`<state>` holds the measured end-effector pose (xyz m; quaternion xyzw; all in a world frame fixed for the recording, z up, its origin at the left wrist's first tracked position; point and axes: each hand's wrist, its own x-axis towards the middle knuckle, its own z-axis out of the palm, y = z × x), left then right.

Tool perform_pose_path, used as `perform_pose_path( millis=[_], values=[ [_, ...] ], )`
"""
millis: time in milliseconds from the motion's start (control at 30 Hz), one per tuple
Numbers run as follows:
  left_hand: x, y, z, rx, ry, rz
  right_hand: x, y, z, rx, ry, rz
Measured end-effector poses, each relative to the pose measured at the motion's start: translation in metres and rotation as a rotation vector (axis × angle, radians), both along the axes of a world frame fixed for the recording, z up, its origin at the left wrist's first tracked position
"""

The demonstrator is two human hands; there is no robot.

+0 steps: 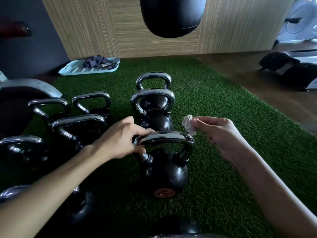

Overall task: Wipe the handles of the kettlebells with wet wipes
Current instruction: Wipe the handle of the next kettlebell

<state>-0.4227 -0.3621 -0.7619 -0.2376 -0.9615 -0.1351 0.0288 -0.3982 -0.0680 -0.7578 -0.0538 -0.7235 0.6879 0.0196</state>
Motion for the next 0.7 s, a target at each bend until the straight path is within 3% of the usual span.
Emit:
perform_pose_path(
  millis=[167,367,467,600,700],
  values=[
    [-0.052,-0.011,0.005,-0.064,0.049,-0.309,-0.006,0.007,-0.011,-0.036,-0.044,0.005],
    [-0.087,-0.009,0.010,-0.121,0.303,-0.508,-0.015,0.000,-0.024,-0.115,-0.085,0.018],
    [-0.080,-0.013,0.009,-0.138,0.285,-0.430,-0.018,-0.005,-0.031,-0.152,-0.087,0.006],
    [-0.042,-0.016,0.012,-0.118,0.016,-0.092,-0.023,-0.012,-0.041,-0.181,-0.117,-0.024],
    [-0.014,0.001,0.019,0.180,-0.303,0.171,-0.026,-0.015,-0.046,-0.197,-0.139,-0.037]
  ],
)
